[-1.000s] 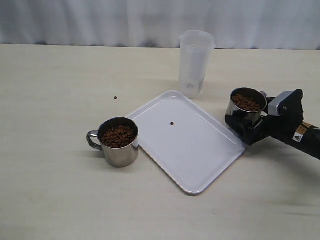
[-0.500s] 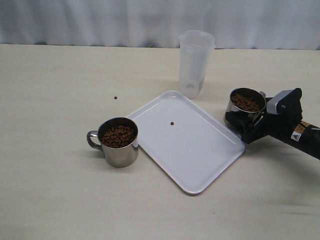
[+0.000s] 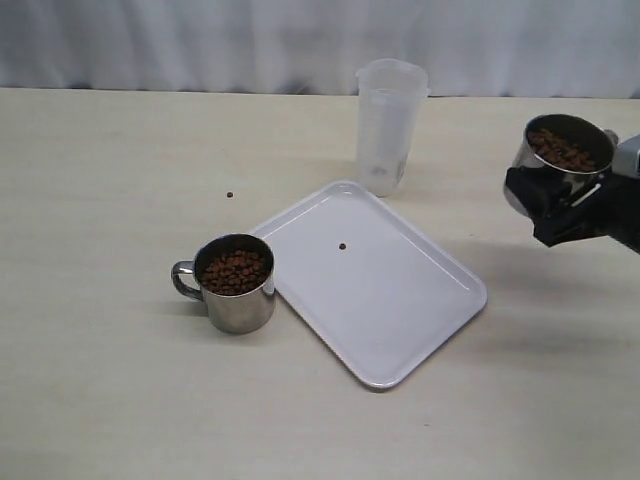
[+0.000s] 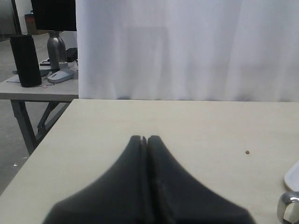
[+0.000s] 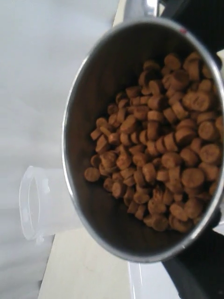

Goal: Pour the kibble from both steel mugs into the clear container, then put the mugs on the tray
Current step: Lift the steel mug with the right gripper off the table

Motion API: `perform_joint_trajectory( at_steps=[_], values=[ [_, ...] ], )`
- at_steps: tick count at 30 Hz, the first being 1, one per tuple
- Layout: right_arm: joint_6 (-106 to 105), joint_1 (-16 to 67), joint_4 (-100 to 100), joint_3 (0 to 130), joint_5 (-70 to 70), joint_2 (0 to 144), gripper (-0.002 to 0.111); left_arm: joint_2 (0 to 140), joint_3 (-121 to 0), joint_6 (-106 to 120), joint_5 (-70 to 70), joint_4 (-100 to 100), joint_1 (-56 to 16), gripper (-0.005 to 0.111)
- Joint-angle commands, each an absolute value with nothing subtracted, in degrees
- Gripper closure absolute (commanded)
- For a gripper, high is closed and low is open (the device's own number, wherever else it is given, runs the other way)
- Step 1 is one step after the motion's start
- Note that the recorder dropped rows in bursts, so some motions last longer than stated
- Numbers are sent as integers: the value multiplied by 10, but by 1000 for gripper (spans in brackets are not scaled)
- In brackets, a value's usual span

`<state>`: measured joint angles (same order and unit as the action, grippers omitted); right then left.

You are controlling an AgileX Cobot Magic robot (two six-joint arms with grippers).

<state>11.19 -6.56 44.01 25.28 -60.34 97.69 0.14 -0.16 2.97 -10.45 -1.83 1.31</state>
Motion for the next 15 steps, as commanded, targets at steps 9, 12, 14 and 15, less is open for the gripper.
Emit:
perform_joint_trajectory(
  at_steps=[9,12,14,15],
  values=[
    [112,28,380,249,-476,883,104,0,0,29,-100,-21,10,107],
    [108,28,380,249,-461,883,104,0,0,29,-100,-21,10,107],
    [108,28,379,249,-444,883,104,0,0,29,-100,-21,10,107],
    [108,28,377,249,-442,883,104,0,0,29,-100,-21,10,107]
  ],
)
